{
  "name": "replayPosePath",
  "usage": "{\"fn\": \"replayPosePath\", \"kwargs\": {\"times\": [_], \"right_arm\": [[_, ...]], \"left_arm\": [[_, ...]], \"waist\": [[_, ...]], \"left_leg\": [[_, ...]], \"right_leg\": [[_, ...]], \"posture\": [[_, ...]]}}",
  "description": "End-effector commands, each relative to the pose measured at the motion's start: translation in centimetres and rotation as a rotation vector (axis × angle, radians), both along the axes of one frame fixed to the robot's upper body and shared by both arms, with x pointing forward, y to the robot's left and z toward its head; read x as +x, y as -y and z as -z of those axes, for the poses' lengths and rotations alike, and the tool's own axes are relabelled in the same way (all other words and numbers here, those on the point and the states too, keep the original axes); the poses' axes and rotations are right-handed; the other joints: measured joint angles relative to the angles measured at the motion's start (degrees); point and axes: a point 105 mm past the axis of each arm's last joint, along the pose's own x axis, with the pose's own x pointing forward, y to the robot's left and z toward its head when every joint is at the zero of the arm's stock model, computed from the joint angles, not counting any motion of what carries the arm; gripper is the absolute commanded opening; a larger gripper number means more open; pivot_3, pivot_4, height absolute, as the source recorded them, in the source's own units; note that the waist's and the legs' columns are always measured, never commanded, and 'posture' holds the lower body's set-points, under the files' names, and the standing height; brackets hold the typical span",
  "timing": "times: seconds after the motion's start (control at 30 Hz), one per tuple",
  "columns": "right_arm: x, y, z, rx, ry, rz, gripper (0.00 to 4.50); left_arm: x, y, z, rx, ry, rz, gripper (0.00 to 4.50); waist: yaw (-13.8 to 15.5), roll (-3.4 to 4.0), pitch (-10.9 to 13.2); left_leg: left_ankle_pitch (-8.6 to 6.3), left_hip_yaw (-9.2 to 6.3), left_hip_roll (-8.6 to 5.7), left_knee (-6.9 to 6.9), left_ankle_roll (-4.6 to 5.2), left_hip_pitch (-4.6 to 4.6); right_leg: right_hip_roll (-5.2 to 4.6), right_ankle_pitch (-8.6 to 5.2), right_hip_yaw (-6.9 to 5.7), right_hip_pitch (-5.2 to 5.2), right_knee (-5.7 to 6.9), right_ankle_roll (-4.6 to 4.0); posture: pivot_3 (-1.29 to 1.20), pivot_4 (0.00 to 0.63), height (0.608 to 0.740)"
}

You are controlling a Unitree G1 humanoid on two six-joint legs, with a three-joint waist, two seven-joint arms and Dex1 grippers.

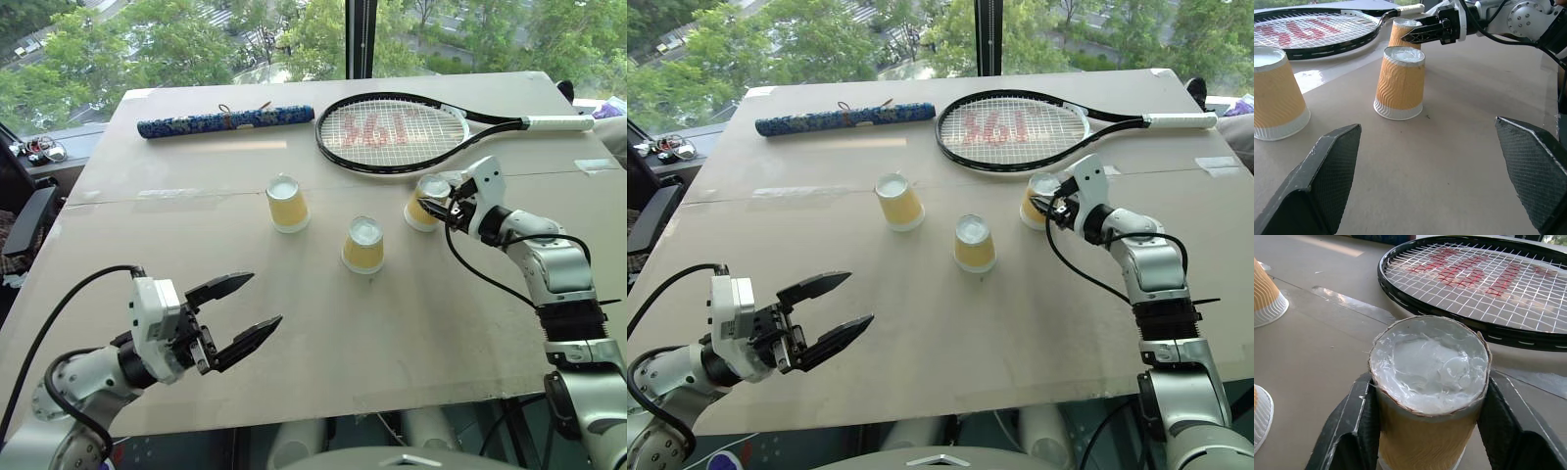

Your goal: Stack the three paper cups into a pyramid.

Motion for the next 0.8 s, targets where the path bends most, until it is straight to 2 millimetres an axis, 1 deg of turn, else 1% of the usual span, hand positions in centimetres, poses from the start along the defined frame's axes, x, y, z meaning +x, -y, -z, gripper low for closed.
{"fn": "replayPosePath", "kwargs": {"times": [0.03,0.07,0.13,0.2,0.33,0.4,0.53,0.7,0.8], "right_arm": [[-0.6,0.3,-2.1,0.002,0.091,-0.047,1.94],[-1.2,0.1,-2.5,0.02,0.099,-0.087,1.94],[-3.3,-0.6,-3.2,0.053,0.097,-0.215,1.94],[-5.2,-0.9,-3.3,0.04,0.08,-0.315,1.94],[-7.4,-1.3,-2.5,-0.012,0.046,-0.397,1.94],[-8.3,-1.6,-1.7,-0.056,0.036,-0.417,1.94],[-9.3,-2.8,-0.6,-0.084,0.028,-0.438,1.94],[-8.9,-3.4,0.7,-0.154,0.035,-0.41,1.94],[-8.5,-3.8,1.0,-0.162,0.038,-0.395,1.94]], "left_arm": [[-0.2,0.7,-0.6,0.001,0.033,0.025,4.5],[-0.2,0.7,-0.6,0.0,0.033,0.025,4.5],[-0.1,0.6,-0.6,0.0,0.032,0.023,4.5],[-0.1,0.5,-0.5,0.002,0.03,0.02,4.5],[-0.1,0.5,-0.5,0.004,0.028,0.02,4.5],[-0.1,0.5,-0.4,0.005,0.027,0.02,4.5],[0.0,0.4,-0.4,0.009,0.027,0.019,4.5],[0.1,0.4,-0.4,0.012,0.028,0.023,4.5],[0.1,0.4,-0.4,0.014,0.029,0.025,4.5]], "waist": [[0.0,0.0,0.0],[0.01,0.0,0.0],[0.19,0.01,0.0],[0.16,0.02,0.01],[0.03,0.03,0.02],[0.05,0.03,0.01],[0.13,0.03,0.02],[0.17,0.03,0.01],[0.18,0.0,0.0]], "left_leg": [[0.0,0.0,0.0,0.0,0.0,0.0],[0.0,0.01,0.0,0.0,0.0,0.0],[0.0,-0.02,0.0,0.0,0.0,-0.05],[0.0,-0.04,0.01,-0.01,0.0,-0.08],[0.0,-0.05,0.01,0.0,0.0,0.01],[0.0,-0.04,0.01,0.02,0.01,0.05],[0.0,-0.05,0.01,0.03,0.0,0.04],[0.0,-0.04,0.01,0.05,0.0,0.05],[0.0,-0.04,0.01,0.05,0.0,0.04]], "right_leg": [[0.0,0.0,0.0,0.0,0.0,0.0],[0.0,0.0,0.01,0.0,0.0,0.0],[-0.01,0.0,-0.04,-0.01,-0.02,0.0],[-0.01,0.0,-0.05,-0.01,-0.05,0.01],[-0.02,0.0,-0.05,0.07,-0.04,0.01],[-0.02,0.0,-0.02,0.09,0.0,0.01],[-0.02,0.0,-0.05,0.08,0.03,0.01],[-0.02,0.0,-0.04,0.09,0.03,0.01],[-0.02,0.0,-0.04,0.08,0.02,0.01]], "posture": [[0.0,0.15,0.74],[0.0,0.15,0.74],[0.0,0.15,0.74],[0.0,0.15,0.74],[0.0,0.15,0.74],[0.0,0.15,0.74],[0.0,0.15,0.74],[0.0,0.15,0.74],[0.0,0.15,0.74]]}}
